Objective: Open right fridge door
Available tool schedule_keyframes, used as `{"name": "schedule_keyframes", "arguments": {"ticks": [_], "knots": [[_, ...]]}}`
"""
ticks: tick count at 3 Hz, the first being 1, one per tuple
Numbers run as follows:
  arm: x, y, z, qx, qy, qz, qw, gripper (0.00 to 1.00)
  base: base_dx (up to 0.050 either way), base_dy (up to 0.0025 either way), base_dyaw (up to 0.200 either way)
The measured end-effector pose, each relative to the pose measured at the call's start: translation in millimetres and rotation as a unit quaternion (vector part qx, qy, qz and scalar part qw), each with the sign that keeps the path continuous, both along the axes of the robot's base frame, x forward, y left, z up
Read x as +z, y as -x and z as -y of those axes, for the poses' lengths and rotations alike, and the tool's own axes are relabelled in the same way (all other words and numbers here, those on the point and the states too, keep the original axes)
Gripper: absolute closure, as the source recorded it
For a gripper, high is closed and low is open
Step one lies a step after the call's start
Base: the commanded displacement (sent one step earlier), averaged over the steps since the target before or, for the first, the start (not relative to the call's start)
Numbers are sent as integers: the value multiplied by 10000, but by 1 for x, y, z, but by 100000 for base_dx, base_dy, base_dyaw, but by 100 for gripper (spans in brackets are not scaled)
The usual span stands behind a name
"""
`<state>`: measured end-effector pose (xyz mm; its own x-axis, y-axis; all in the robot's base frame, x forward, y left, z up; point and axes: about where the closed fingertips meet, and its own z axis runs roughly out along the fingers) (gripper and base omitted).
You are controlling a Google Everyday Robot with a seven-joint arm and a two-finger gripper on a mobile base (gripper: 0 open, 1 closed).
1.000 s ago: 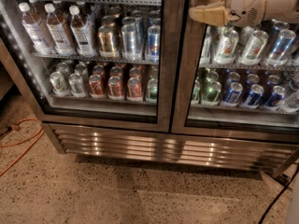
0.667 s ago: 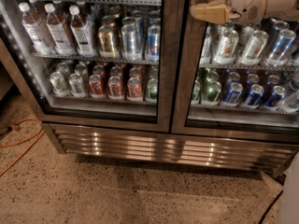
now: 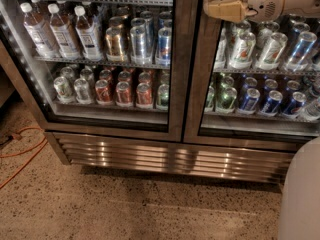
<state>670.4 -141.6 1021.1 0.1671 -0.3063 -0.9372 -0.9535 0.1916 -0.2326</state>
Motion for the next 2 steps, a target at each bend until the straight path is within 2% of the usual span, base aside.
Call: {"name": "schedule_keyframes", "arguments": {"ticks": [2], "knots": [[0,0,0,0,0,0,10000,10,0,0,0]]}}
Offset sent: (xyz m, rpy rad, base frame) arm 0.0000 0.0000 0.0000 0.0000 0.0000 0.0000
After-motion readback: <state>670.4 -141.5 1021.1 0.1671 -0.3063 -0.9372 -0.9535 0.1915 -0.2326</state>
